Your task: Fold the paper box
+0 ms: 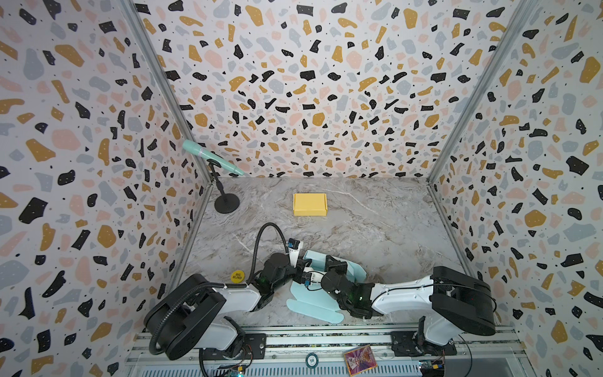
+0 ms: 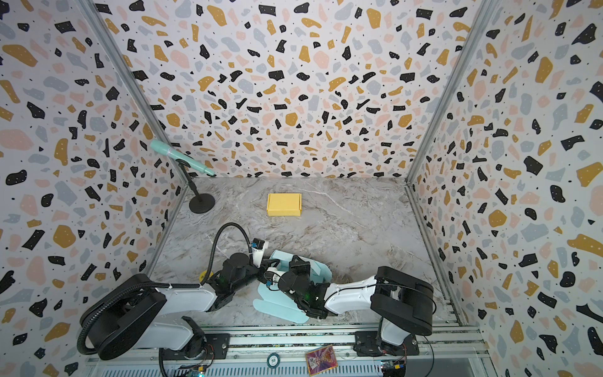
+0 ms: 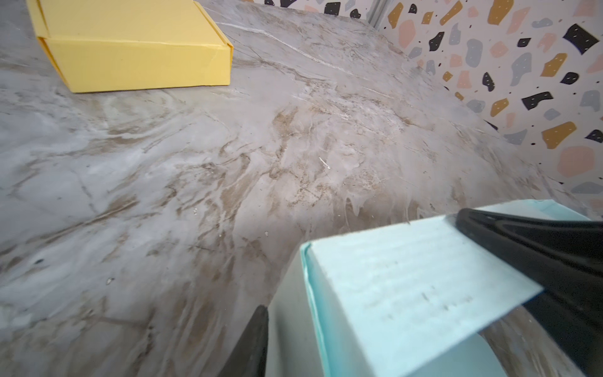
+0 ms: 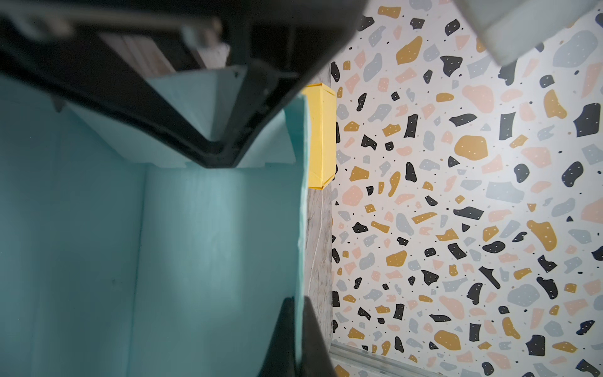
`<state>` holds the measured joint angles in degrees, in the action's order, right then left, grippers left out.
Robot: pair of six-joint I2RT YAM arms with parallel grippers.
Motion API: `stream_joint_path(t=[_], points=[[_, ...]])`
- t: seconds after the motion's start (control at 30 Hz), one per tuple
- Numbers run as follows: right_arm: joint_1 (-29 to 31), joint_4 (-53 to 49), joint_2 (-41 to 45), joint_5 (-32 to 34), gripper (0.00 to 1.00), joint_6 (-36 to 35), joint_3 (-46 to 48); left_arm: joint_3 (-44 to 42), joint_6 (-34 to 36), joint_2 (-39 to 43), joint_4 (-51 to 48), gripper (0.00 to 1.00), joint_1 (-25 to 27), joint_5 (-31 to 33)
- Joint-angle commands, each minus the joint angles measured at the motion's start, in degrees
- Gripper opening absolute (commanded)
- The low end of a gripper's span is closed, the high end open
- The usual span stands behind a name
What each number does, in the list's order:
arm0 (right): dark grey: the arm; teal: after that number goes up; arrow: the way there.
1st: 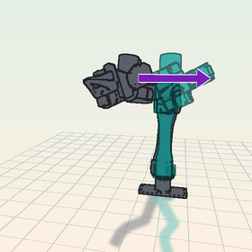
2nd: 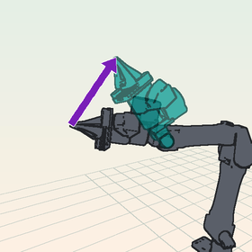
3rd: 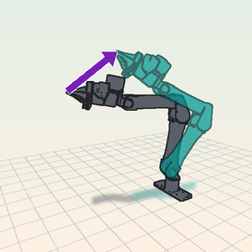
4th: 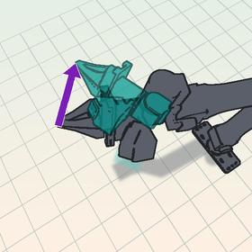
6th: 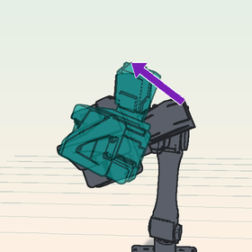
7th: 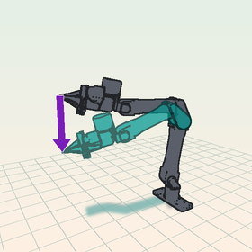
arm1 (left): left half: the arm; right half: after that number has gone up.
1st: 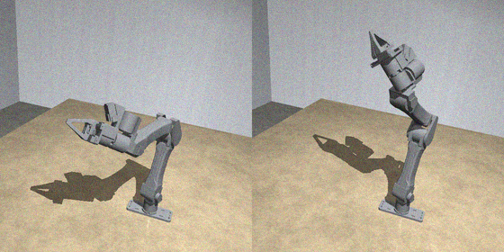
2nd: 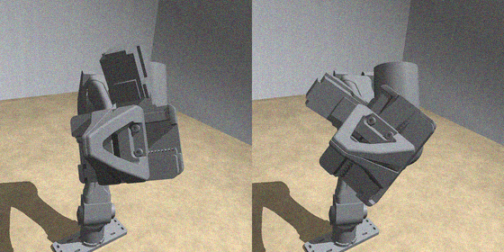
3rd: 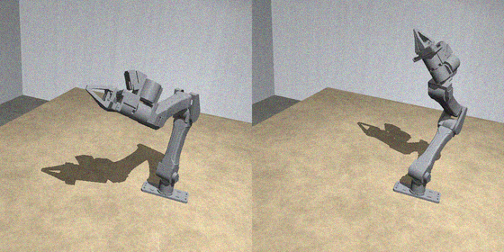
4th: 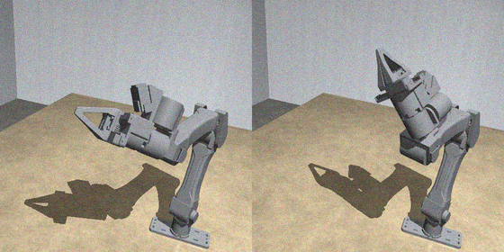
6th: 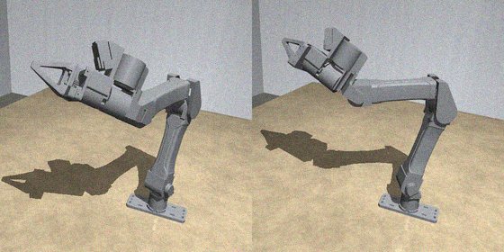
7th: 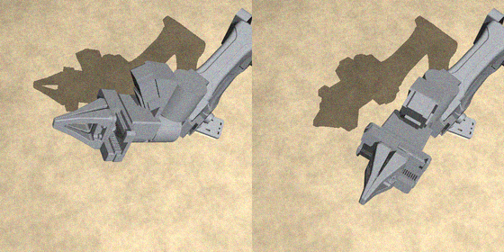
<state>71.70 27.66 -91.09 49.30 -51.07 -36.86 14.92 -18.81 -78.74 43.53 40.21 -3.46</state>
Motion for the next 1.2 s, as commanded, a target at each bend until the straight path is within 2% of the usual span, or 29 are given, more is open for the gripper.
stream_joint_path(t=[0.0, 0.2, 0.4, 0.5, 0.67, 0.83, 0.9, 1.03, 1.17], points=[[0.26, -4.20, -0.80, -1.32, 0.00, 0.60, 1.44, -1.11, 0.97, 1.27, 1.12, 0.32, 1.74, 3.51], [0.28, -4.20, -0.28, -1.30, 0.00, 1.04, 1.44, -1.56, 1.25, 1.77, 0.76, 0.32, 3.14, 4.69], [0.61, -6.10, 0.65, -2.50, 0.02, 3.54, 0.39, -1.48, 1.99, 1.05, 2.78, 0.25, 4.24, 5.04], [0.82, -11.55, 2.30, -4.89, 0.14, 9.39, -2.25, -0.86, 2.87, 0.82, 2.31, 0.24, 4.56, 4.95], [0.81, -20.63, 9.08, -11.50, 0.39, 23.19, -5.00, -1.20, 3.21, 2.14, 2.01, 0.24, 4.79, 6.18], [0.84, -26.16, 19.11, -20.63, 0.56, 35.92, -6.13, -0.88, 3.47, 2.69, 1.53, 0.24, 4.79, 6.54], [0.84, -26.21, 22.83, -24.18, 0.62, 39.26, -5.72, -0.77, 3.52, 2.70, 1.43, 0.24, 4.79, 6.78], [0.53, -27.23, 27.07, -25.70, 0.65, 43.23, -5.81, -0.68, 3.51, 2.59, 1.47, 0.23, 4.78, 6.63], [-4.77, -27.66, 27.72, -32.63, 0.67, 46.18, -8.03, -0.59, 4.02, 2.37, 1.23, 0.22, 4.79, 6.85]])
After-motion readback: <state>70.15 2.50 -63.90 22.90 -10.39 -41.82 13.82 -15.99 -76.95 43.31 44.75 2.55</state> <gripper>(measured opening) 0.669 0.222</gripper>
